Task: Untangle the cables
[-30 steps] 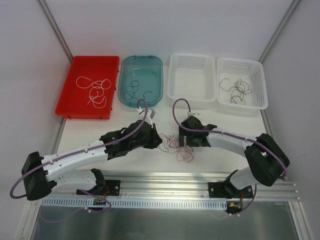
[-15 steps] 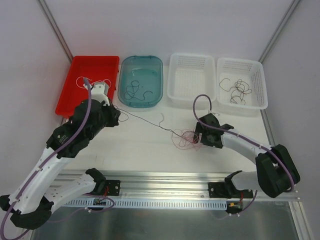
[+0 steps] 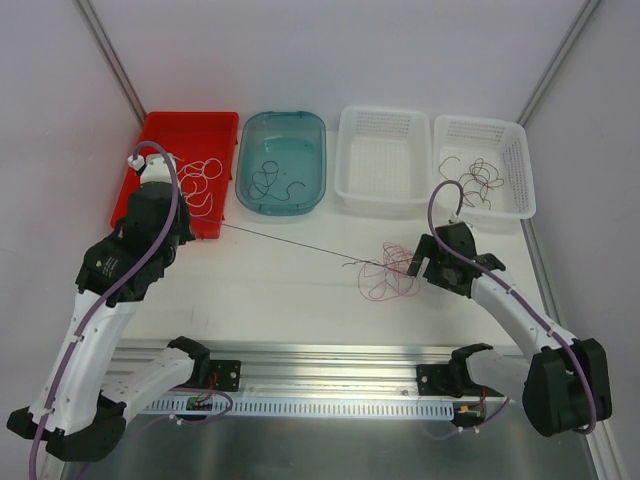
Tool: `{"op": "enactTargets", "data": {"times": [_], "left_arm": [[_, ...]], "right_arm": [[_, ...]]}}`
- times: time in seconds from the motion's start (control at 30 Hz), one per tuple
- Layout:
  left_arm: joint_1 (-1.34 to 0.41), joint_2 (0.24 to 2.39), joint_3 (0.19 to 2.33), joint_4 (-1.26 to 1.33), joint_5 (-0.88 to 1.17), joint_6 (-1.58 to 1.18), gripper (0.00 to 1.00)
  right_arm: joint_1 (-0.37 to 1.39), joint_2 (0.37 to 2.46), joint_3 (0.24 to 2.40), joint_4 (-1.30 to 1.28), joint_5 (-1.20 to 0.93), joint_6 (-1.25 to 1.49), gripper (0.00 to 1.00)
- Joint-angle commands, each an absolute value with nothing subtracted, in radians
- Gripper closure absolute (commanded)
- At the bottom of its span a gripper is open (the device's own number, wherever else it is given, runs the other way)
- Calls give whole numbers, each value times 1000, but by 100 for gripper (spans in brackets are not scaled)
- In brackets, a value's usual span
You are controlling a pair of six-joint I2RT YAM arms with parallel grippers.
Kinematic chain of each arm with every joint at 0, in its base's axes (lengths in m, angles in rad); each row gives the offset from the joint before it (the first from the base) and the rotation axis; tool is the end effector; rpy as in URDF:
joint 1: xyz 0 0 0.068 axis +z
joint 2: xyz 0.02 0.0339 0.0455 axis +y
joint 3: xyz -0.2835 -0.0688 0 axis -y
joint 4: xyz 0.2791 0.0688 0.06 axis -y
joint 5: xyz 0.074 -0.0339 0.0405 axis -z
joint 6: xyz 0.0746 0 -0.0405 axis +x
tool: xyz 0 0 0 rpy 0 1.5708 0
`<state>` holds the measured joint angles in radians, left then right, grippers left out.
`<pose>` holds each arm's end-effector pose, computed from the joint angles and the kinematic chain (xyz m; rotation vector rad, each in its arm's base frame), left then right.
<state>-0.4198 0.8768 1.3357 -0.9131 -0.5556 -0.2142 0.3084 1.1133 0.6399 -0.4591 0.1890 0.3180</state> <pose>0.1857 -0.0398 0.4486 -0.1435 1.9503 0.1468 0.2504 0.0650 0.1757 0.0895 2.4783 0.0289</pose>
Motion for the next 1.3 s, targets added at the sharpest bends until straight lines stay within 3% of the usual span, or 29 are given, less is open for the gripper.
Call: {"op": "enactTargets", "data": {"times": [0.0, 0.2, 0.33, 0.53, 0.7, 0.8, 0.93, 1.03, 1.27], "left_arm": [[-351, 888, 1400, -942, -672, -161, 100], [-296, 920, 1413, -945, -663, -147, 100], [-295, 933, 1314, -940, -571, -193, 100], [-295, 913, 1053, -773, -126, -317, 100], [-296, 907, 921, -649, 66, -386, 100], [-298, 905, 891, -640, 81, -385, 100], [-296, 896, 876, -635, 84, -376, 100], [-296, 891, 870, -632, 89, -376, 100], [-296, 891, 864, -630, 78, -370, 100]], "right_arm": [[253, 1065, 618, -534, 204, 264, 2], [180, 974, 636, -557, 73, 235, 2], [166, 861, 701, -569, -53, 203, 2], [160, 802, 820, -548, -363, 126, 2], [163, 781, 831, -601, -246, 118, 2], [164, 798, 795, -598, -273, 118, 1], [193, 818, 750, -581, -310, 112, 7], [300, 845, 747, -565, -319, 110, 10], [622, 1012, 792, -543, -53, 146, 12]]}}
